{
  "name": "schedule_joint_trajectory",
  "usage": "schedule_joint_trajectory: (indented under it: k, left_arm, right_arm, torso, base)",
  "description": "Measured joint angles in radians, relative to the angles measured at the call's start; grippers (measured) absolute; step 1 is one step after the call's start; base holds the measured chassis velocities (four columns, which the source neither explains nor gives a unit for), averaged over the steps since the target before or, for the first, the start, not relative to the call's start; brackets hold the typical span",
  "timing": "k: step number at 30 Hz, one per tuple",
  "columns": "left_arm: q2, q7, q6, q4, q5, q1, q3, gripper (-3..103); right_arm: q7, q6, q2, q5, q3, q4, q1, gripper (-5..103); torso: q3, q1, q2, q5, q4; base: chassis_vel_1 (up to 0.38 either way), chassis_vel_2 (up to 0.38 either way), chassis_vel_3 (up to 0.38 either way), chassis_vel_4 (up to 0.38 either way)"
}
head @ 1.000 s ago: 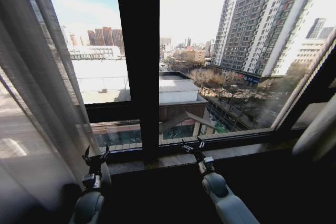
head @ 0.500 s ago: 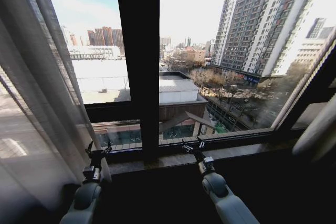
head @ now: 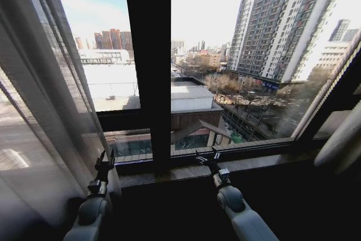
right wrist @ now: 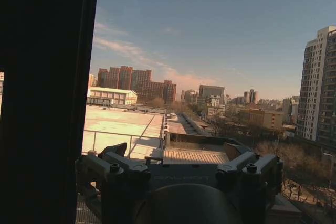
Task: Open the curtains by pulling them apart, changing their state from closed to fully open.
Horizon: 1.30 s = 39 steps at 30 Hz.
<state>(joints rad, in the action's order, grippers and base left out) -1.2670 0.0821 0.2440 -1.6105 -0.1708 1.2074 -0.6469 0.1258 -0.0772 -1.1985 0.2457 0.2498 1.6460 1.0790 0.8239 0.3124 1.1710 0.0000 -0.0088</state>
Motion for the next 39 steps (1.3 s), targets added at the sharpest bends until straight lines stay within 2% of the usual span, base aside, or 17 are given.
schedule_joint_trajectory:
  k: [1,2,5,7,28,39]
  left_arm:
    - [-0.001,0.003,-0.004,-0.007,-0.005,0.005,-0.002,22]
    - [-0.001,0.003,-0.004,-0.007,-0.005,0.005,-0.002,22]
    - [-0.008,0.013,-0.023,-0.032,-0.019,0.022,-0.008,6]
    - [-0.011,0.015,-0.025,-0.041,-0.020,0.029,-0.014,2]
    - [-0.012,0.020,-0.026,-0.051,-0.018,0.037,-0.036,0]
    - [-0.011,0.021,-0.022,-0.054,-0.020,0.047,-0.054,0]
  right_arm:
    - [0.000,0.000,0.000,0.000,0.000,0.000,0.000,100]
    - [0.000,0.000,0.000,0.000,0.000,0.000,0.000,100]
    - [0.000,0.000,0.000,0.000,0.000,0.000,0.000,100]
    - [0.000,0.000,0.000,0.000,0.000,0.000,0.000,100]
    - [0.000,0.000,0.000,0.000,0.000,0.000,0.000,100]
    - [0.000,0.000,0.000,0.000,0.000,0.000,0.000,100]
  torso:
    - [0.000,0.000,0.000,0.0000,0.0000]
    - [0.000,0.000,0.000,0.0000,0.0000]
    - [0.000,0.000,0.000,0.0000,0.0000]
    - [0.000,0.000,0.000,0.0000,0.0000]
    - [0.000,0.000,0.000,0.0000,-0.0002]
    - [0.000,0.000,0.000,0.0000,0.0000]
  base:
    - [0.000,0.000,0.000,0.000]
    - [0.000,0.000,0.000,0.000]
    - [0.000,0.000,0.000,0.000]
    - [0.000,0.000,0.000,0.000]
    - [0.000,0.000,0.000,0.000]
    - [0.145,0.153,-0.159,-0.166]
